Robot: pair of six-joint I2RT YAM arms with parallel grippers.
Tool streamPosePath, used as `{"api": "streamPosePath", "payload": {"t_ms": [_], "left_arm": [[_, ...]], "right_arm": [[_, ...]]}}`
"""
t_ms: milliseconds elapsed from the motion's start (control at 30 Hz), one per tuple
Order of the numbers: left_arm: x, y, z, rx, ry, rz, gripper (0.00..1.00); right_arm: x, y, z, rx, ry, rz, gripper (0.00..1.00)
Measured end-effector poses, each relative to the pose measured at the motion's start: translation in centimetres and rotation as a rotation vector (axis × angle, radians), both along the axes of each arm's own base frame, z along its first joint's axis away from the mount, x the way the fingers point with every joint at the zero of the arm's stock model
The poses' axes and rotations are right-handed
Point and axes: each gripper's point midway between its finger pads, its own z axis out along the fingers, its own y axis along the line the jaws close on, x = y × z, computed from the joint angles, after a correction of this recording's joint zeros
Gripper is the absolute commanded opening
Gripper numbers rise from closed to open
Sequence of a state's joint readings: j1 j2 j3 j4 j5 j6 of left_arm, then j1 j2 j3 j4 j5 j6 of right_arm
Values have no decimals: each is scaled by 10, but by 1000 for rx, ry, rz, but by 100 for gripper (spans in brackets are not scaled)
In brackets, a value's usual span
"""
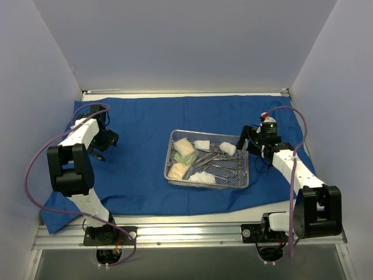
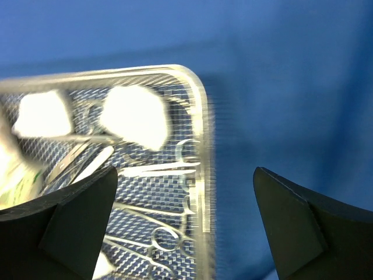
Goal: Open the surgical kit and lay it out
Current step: Move the container from the surgical kit.
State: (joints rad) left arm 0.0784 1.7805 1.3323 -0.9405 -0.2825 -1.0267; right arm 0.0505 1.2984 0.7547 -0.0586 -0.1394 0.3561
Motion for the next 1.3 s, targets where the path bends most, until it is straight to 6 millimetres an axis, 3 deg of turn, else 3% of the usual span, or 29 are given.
{"api": "streamPosePath", "payload": {"t_ms": [167,300,400,433,567,1067,1300], "left_arm": [[13,-3,-19,-14,29,-61,94],[16,-3,-28,-10,52,-95,94],[18,-1,-33,-4,70,-118,94],[19,0,-35,0,73,-125,94],[21,2,-46,11,103,-152,94],[44,17,-46,49,104,-225,94],[67,23,-45,58,84,-243,94]], "right_arm": [[5,27,0,-11,-3,119,87],[10,35,-18,-43,47,140,74],[8,32,-37,-81,101,132,54],[8,30,-41,-93,114,127,32],[14,21,-50,-144,132,116,0],[117,53,-45,-98,42,125,0],[158,61,-43,-89,3,108,0]]}}
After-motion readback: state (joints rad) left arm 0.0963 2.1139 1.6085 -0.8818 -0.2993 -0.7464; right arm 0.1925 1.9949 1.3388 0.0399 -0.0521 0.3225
